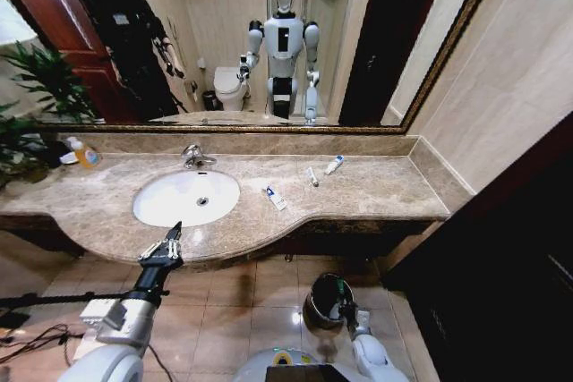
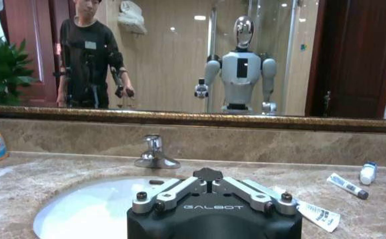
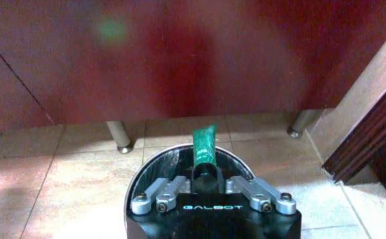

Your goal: Pick up the trash from the sink and place it in the trash bin.

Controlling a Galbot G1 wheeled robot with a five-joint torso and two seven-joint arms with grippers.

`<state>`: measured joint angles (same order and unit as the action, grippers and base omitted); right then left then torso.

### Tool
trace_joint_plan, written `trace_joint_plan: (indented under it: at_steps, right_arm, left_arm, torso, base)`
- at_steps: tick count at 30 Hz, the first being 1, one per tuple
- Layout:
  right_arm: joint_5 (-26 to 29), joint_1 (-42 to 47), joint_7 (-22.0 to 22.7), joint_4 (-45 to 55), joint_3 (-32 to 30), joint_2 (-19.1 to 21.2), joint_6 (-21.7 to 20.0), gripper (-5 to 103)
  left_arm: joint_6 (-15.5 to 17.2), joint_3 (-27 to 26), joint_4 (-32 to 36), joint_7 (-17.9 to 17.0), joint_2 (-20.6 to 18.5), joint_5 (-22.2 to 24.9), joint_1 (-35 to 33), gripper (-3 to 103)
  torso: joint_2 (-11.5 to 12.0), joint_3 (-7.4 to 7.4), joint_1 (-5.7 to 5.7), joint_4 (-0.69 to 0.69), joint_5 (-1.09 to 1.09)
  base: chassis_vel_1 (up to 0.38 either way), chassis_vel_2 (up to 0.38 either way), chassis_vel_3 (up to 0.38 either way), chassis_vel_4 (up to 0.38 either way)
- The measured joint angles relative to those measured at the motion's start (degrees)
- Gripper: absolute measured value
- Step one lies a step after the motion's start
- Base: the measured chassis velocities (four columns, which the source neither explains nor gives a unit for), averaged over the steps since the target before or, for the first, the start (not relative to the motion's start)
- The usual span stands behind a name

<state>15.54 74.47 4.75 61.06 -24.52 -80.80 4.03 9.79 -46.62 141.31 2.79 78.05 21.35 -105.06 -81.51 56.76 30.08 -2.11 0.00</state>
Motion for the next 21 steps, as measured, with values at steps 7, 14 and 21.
trace_joint_plan:
  at_steps: [7, 14, 21]
  right_arm:
    - [-0.2, 0.3, 0.0, 0.2, 0.0, 0.1, 0.4, 46]
    - [-0.2, 0.5, 0.1, 0.4, -0.1, 0.6, 0.8, 73]
    - [-0.1, 0.6, 0.4, 1.2, -0.2, 0.6, 0.8, 95]
  left_arm:
    - [0.0, 0.0, 0.0, 0.0, 0.0, 0.0, 0.0, 0]
    - [0.0, 0.0, 0.0, 0.0, 0.0, 0.0, 0.0, 0]
    - [0.0, 0.0, 0.0, 0.0, 0.0, 0.0, 0.0, 0]
  torso:
    - [0.0, 0.00, 0.00, 0.00, 0.00]
    - [0.0, 0.00, 0.00, 0.00, 0.00]
    - [0.0, 0.00, 0.00, 0.00, 0.00]
  base:
    - [0.000, 0.000, 0.000, 0.000]
    - [0.000, 0.000, 0.000, 0.000]
    - [0.000, 0.000, 0.000, 0.000]
